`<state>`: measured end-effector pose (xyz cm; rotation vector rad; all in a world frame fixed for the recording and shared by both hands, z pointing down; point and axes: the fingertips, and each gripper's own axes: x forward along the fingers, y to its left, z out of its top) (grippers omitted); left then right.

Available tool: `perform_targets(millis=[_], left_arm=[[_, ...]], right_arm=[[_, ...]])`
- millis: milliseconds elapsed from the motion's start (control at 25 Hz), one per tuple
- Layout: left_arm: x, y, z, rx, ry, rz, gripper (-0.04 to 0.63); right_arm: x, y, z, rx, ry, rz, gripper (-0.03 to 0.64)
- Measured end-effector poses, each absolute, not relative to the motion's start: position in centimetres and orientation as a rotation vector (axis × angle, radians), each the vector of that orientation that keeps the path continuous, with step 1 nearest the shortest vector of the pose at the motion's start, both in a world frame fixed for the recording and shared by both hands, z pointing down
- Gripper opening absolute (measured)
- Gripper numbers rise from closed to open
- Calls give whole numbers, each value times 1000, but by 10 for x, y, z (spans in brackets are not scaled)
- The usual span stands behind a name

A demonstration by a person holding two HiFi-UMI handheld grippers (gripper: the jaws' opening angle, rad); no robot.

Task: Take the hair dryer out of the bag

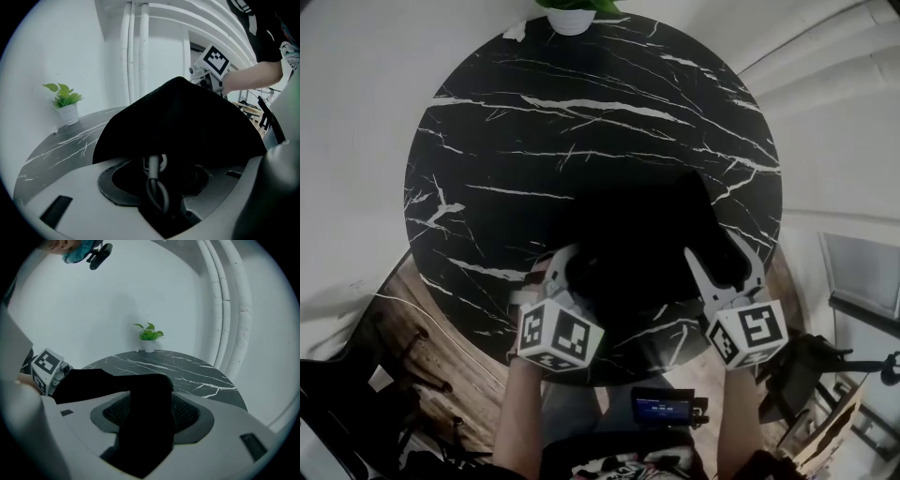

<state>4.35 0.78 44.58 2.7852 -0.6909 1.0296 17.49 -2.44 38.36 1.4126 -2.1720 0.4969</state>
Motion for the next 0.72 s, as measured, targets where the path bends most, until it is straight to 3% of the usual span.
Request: perform_targets(millis=[280,720], left_arm=[[47,7,445,2788,-666,1025,190],[46,9,446,2796,-687,1048,190]], right_arm=[[183,-30,397,1373,-2071,386,229],[189,-30,404,1388,-2070,514,235]])
